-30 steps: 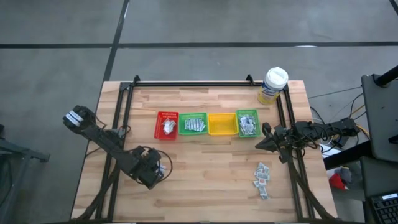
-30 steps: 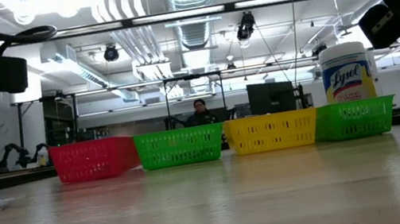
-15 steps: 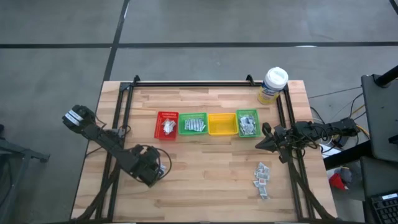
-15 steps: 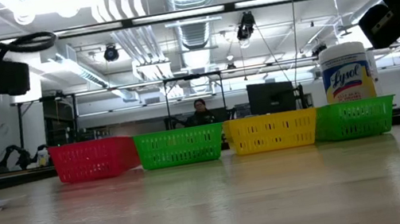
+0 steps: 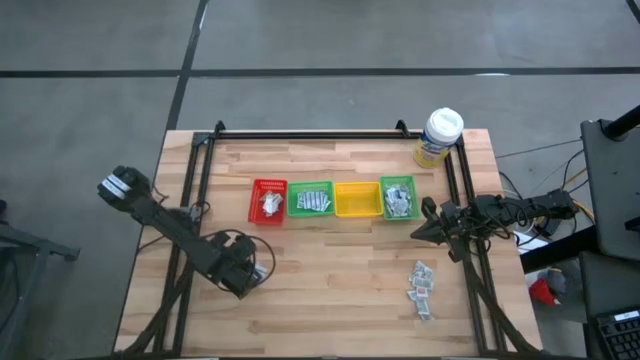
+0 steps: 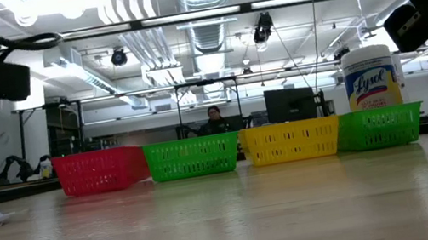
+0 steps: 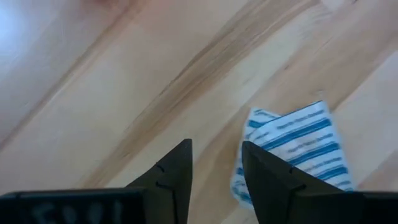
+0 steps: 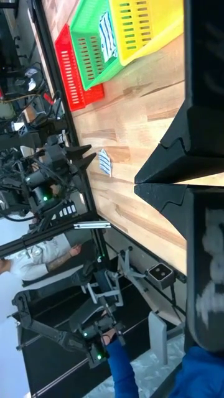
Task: Pick & Place First Aid Supplies
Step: Put the blue bandage into the left green bin
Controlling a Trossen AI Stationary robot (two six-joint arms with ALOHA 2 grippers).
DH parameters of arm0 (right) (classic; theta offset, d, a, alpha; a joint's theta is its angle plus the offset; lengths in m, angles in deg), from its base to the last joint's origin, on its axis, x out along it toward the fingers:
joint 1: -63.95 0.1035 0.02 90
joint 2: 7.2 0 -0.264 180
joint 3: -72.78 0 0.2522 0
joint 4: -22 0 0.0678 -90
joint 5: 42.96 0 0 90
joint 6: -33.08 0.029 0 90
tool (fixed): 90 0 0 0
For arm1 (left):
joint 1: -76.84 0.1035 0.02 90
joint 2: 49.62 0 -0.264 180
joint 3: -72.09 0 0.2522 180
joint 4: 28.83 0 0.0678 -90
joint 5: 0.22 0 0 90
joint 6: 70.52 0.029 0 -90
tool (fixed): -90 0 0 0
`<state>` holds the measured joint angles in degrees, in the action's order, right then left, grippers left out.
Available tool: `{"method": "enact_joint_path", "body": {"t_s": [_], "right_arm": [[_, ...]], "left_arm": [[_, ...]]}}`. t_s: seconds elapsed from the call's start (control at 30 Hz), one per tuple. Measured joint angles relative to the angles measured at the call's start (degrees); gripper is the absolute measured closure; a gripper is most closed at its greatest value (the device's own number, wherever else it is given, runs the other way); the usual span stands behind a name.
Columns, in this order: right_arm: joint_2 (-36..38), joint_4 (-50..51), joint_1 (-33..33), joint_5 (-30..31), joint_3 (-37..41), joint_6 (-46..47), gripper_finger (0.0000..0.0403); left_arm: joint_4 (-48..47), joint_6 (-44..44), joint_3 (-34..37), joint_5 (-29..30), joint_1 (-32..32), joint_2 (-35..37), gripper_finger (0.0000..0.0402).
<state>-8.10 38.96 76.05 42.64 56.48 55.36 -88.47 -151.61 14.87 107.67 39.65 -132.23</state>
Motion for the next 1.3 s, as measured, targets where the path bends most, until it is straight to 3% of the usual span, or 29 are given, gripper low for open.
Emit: {"method": "enact_joint_path", "body": {"t_s": [0.3, 0.5, 1.3], "right_arm": [[0.0, 0.0, -0.02, 0.0, 0.0, 0.0, 0.0394], [0.0, 0.0, 0.0, -0.02, 0.0, 0.0, 0.0394], [0.0, 0.01, 0.0, -0.02, 0.0, -0.38, 0.0394]], "left_arm": [[0.11, 1.6, -0.03, 0.05, 0.0, 3.58, 0.0268], [7.74, 3.48, 2.72, -0.1, 0.02, 3.41, 0.0268], [14.38, 2.79, 7.42, -2.41, 1.1, 3.37, 0.0268]]}}
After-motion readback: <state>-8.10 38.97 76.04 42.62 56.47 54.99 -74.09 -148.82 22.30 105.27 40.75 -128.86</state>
